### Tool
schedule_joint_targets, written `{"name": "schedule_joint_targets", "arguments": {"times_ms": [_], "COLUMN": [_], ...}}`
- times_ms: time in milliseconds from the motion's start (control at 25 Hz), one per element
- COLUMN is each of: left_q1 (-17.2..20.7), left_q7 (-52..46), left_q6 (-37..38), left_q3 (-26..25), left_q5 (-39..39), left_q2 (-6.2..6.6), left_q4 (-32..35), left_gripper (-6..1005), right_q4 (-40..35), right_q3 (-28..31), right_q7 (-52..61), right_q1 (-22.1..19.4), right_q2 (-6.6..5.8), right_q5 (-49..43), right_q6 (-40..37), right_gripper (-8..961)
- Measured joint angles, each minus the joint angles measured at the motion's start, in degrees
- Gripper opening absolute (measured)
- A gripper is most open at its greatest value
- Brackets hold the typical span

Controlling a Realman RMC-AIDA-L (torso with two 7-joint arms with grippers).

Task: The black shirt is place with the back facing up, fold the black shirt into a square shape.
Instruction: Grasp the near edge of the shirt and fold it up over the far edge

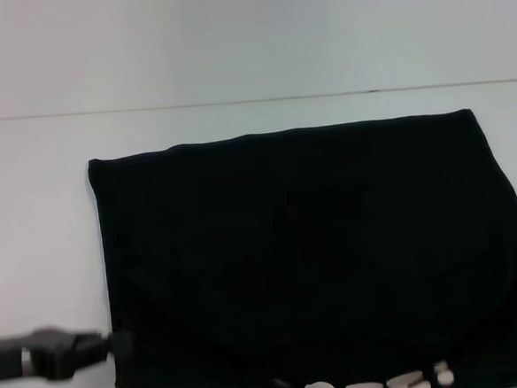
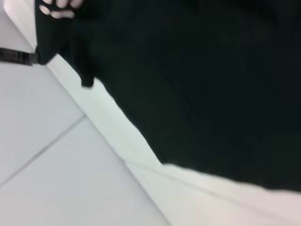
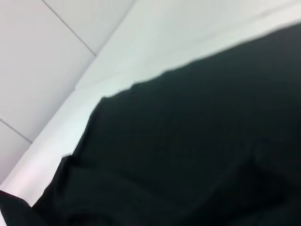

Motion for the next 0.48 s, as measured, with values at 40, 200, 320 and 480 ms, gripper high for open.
{"name": "schedule_joint_targets", "arguments": {"times_ms": [40, 200, 320, 480], "left_q1": [-1.6, -5.1, -10.5, -13.5], "left_q7": [-0.6, -1.7, -3.9, -5.8], "left_q6": [-1.4, -5.6, -15.7, -23.2], "left_q3": [-0.2, -0.1, 0.3, 0.2], "left_q5": [-0.4, -0.6, -0.7, -0.7], "left_q2": [0.54, 1.57, 3.81, 4.72], "left_q4": [-1.0, -4.0, -10.2, -12.2], "left_gripper": [34, 35, 36, 37], "right_q4": [0.0, 0.1, 0.7, 5.6], "right_q3": [0.3, 0.5, 0.2, -1.0], "right_q7": [0.0, 1.8, 3.4, 5.6], "right_q1": [0.8, 5.0, 8.1, 13.1], "right_q2": [-0.08, -0.73, -1.15, -2.63], "right_q5": [0.0, 0.0, 0.0, -0.2], "right_q6": [0.4, 4.0, 8.7, 17.2], "right_gripper": [34, 34, 34, 34]}}
